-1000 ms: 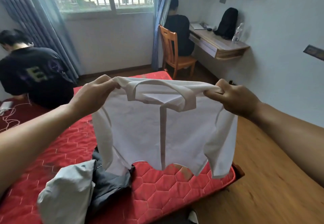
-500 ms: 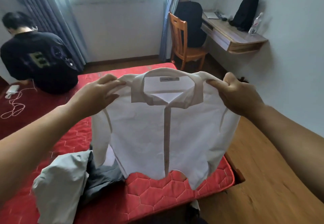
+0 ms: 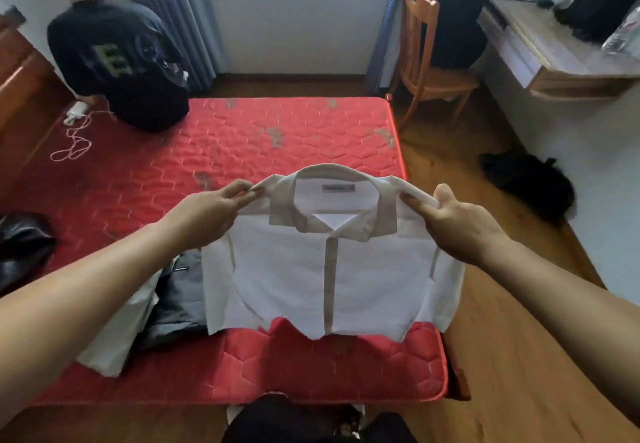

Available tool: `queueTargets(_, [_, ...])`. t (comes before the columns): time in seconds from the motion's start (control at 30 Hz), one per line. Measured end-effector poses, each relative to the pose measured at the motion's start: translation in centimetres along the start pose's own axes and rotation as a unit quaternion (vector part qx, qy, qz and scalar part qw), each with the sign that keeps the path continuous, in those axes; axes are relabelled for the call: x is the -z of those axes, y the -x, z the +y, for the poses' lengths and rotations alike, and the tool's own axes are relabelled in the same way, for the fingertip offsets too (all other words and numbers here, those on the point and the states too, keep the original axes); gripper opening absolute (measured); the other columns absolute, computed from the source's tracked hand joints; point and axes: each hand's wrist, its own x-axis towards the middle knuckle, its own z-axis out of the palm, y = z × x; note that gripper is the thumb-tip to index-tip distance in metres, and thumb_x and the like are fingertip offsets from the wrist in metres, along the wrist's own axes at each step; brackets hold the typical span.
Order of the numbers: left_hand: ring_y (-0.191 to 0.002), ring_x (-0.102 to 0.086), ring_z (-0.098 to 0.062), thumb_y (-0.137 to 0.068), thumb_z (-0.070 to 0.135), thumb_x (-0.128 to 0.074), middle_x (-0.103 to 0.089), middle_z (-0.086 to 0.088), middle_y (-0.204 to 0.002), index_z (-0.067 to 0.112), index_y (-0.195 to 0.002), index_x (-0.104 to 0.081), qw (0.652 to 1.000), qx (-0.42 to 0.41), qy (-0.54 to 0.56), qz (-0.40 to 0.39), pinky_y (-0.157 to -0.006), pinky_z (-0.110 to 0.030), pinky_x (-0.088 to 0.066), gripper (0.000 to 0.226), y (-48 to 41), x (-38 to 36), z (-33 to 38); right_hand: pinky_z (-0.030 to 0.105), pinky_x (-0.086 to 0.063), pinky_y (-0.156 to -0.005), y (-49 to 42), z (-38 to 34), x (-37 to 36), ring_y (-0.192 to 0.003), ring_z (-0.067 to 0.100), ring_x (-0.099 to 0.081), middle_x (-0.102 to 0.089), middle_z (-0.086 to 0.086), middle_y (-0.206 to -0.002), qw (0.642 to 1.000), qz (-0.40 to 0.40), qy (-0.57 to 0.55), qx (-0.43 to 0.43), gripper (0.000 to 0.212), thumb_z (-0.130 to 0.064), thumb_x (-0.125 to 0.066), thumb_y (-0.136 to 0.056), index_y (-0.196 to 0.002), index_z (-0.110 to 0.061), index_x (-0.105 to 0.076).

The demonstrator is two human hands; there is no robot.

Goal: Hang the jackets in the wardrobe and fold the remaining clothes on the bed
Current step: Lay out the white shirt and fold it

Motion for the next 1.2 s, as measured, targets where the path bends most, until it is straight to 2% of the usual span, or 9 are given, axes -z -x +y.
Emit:
queueTargets(0.1, [-0.113,-0.066,-0.033,-0.092,0.009,-0.048,-0.025,0.006,-0.153,0.036,-0.157,-0.03,1.0,-0.003,-0.021,-0.023,-0.081,-0.048,-0.058,0.073,-3.2,-1.3,-0.8,0.022,-0.037,-0.033,-3.9,1.5,-0.6,-0.041,0.015,-0.038,-0.033,0.006,-0.091,0.993,-0.042,-0.108,-0.033,0.11,-0.01,-0.064,-0.091,-0.157,-0.043,0.017])
queueTargets(0.23, [-0.077,-0.067,-0.029,-0.088,0.003,-0.051,-0.025,0.006,-0.15,0.029,-0.16,-0.016,0.992,-0.018,-0.103,-0.071,-0.062,-0.043,-0.06,0.084,-9.7,-3.9,-3.3,0.02,-0.029,-0.027,-9.9,3.1,-2.5,-0.04,0.014,-0.037,-0.029,0.003,-0.087,0.995,-0.047,0.089,-0.003,0.126,-0.005,-0.075,-0.077,-0.157,-0.049,0.012])
queueTargets(0.33, [-0.05,-0.047,-0.024,-0.083,-0.007,-0.05,-0.026,0.007,-0.147,0.026,-0.16,-0.009,0.985,-0.017,-0.151,-0.08,-0.042,-0.04,-0.047,0.093,-16.8,-6.7,-5.5,0.029,-0.046,-0.032,-16.9,5.2,-4.8,-0.045,0.017,-0.042,-0.028,0.005,-0.087,0.978,-0.02,0.206,0.036,0.13,0.0,-0.077,-0.076,-0.155,-0.051,0.012])
queueTargets(0.4, [-0.062,-0.053,-0.025,-0.08,-0.012,-0.05,-0.011,0.005,-0.158,0.026,-0.161,0.001,0.984,0.021,-0.169,-0.058,-0.045,-0.038,-0.044,0.103,-22.3,-8.8,-6.9,0.038,-0.055,-0.048,-22.7,6.5,-6.4,-0.06,0.021,-0.044,-0.029,0.008,-0.093,0.973,0.011,0.228,0.029,0.125,-0.002,-0.073,-0.079,-0.155,-0.052,0.012])
queueTargets(0.47, [-0.107,-0.055,-0.035,-0.088,-0.003,-0.057,0.014,0.0,-0.166,0.022,-0.161,0.003,0.981,0.111,-0.157,-0.039,-0.066,-0.043,-0.052,0.098,-27.1,-11.3,-7.5,0.045,-0.054,-0.071,-28.3,7.5,-9.0,-0.083,0.026,-0.042,-0.031,0.011,-0.108,0.959,0.054,0.278,0.001,0.113,-0.007,-0.068,-0.08,-0.156,-0.048,0.005])
queueTargets(0.57, [-0.152,-0.012,-0.035,-0.095,0.024,-0.059,0.024,-0.006,-0.165,0.028,-0.161,-0.002,0.976,0.199,-0.077,-0.048,-0.103,-0.051,-0.043,0.088,-30.4,-18.4,-6.5,0.05,-0.041,-0.1,-33.0,7.5,-16.1,-0.125,0.035,-0.031,-0.02,0.014,-0.145,0.96,0.056,0.267,-0.062,0.097,-0.014,-0.061,-0.083,-0.157,-0.041,-0.004])
queueTargets(0.83, [-0.155,-0.005,-0.032,-0.104,0.044,-0.046,0.007,-0.016,-0.168,0.02,-0.162,-0.011,0.976,0.126,0.071,-0.162,-0.125,-0.042,-0.017,0.072,-21.2,-46.4,-0.1,0.052,-0.027,-0.119,-26.9,10.7,-43.9,-0.154,0.034,-0.009,0.001,0.012,-0.169,0.979,-0.142,0.148,-0.004,0.07,-0.053,-0.038,-0.104,-0.162,-0.031,-0.005])
queueTargets(1.03, [-0.155,0.012,-0.035,-0.094,0.073,-0.012,0.018,-0.015,-0.167,0.033,-0.16,0.01,0.96,0.161,0.041,-0.226,-0.123,-0.053,-0.007,0.08,-18.1,-57.4,0.0,0.066,-0.009,-0.119,-25.0,14.9,-54.1,-0.154,0.026,0.016,0.02,0.0,-0.168,0.98,-0.143,0.058,-0.129,0.079,-0.074,-0.025,-0.094,-0.156,-0.046,0.015])
queueTargets(1.2, [-0.148,0.034,-0.028,-0.09,0.077,-0.003,0.036,-0.008,-0.161,0.04,-0.154,0.018,0.975,0.161,0.07,-0.137,-0.121,-0.052,0.013,0.077,-15.9,-61.5,0.4,0.071,0.012,-0.114,-23.3,16.1,-58.0,-0.147,0.023,0.039,0.041,-0.002,-0.16,0.988,-0.083,0.087,-0.098,0.082,-0.078,-0.017,-0.092,-0.152,-0.044,0.027])
